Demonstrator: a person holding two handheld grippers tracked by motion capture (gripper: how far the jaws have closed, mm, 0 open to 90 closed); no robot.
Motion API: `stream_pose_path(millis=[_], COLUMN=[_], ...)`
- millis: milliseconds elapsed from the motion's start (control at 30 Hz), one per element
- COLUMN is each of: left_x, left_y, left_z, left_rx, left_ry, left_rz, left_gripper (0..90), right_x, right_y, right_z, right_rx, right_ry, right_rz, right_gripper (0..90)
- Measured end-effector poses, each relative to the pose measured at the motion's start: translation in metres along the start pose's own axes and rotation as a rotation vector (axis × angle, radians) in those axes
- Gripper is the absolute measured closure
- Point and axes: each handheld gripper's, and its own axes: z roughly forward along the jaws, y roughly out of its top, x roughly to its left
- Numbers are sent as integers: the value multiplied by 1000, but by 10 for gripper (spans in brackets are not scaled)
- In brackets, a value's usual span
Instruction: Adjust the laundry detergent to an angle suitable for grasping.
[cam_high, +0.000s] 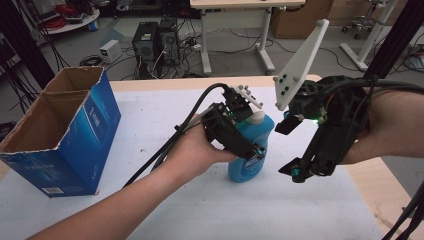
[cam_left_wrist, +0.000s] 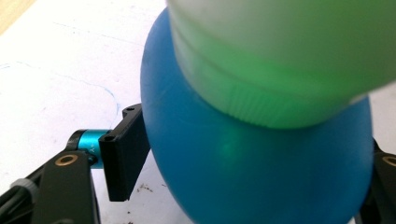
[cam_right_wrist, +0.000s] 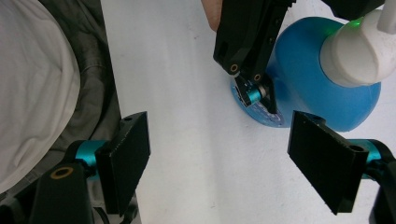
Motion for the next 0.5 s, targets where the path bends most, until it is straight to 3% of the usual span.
stream_pose_path(millis=[500], left_x=[-1], left_y=[0], left_z=[1], left_rx=[0], left_ry=[1], left_rz=[-8], left_gripper=[341], right_x=[0], right_y=[0], right_z=[1], right_rx=[0], right_ry=[0], right_rz=[2], right_gripper=[205])
